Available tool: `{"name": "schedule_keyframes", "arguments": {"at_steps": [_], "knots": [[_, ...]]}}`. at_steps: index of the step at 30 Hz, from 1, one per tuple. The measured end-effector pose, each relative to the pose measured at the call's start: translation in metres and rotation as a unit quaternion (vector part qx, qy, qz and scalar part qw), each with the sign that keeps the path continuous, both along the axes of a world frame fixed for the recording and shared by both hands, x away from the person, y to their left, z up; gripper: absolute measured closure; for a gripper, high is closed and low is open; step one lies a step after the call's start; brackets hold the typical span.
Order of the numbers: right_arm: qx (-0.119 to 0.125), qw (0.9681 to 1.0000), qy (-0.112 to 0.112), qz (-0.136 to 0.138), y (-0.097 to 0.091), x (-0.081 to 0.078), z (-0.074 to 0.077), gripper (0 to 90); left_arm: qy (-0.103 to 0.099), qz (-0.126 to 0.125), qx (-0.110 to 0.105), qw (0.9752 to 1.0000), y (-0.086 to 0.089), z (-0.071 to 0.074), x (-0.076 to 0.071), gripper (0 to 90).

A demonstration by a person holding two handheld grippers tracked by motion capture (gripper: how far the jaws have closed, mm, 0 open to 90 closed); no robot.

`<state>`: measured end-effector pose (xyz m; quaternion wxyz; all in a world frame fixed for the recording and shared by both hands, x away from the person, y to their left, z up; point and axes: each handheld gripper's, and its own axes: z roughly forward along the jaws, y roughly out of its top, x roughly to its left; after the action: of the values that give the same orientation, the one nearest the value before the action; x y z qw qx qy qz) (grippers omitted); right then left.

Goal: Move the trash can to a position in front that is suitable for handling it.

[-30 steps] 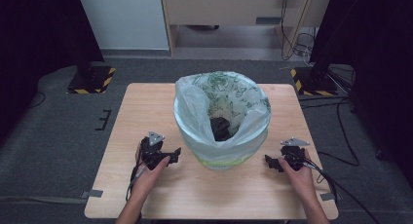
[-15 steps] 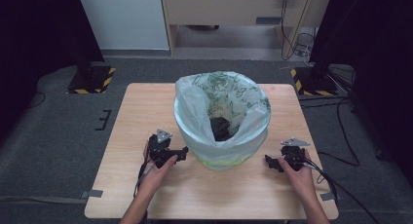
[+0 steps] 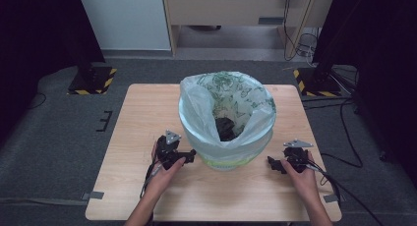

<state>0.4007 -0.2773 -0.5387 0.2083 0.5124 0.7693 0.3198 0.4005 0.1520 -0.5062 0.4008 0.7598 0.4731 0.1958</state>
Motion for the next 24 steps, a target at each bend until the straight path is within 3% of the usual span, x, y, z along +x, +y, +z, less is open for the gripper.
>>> {"name": "schedule_keyframes", "arguments": {"at_steps": [11,18,24], "knots": [[0.001,1.0000,0.000,-0.003,0.000,-0.001,0.000,0.9,-0.009,-0.014,0.009,0.9998,-0.011,-0.002,0.004,3.7],[0.001,1.0000,0.001,-0.005,0.000,-0.001,0.000,0.9,-0.014,-0.039,0.026,0.9988,-0.021,-0.004,0.003,3.8],[0.000,1.0000,0.000,-0.004,0.000,-0.001,0.000,0.8,-0.008,-0.047,0.016,0.9987,-0.013,0.000,0.001,3.0]]}}
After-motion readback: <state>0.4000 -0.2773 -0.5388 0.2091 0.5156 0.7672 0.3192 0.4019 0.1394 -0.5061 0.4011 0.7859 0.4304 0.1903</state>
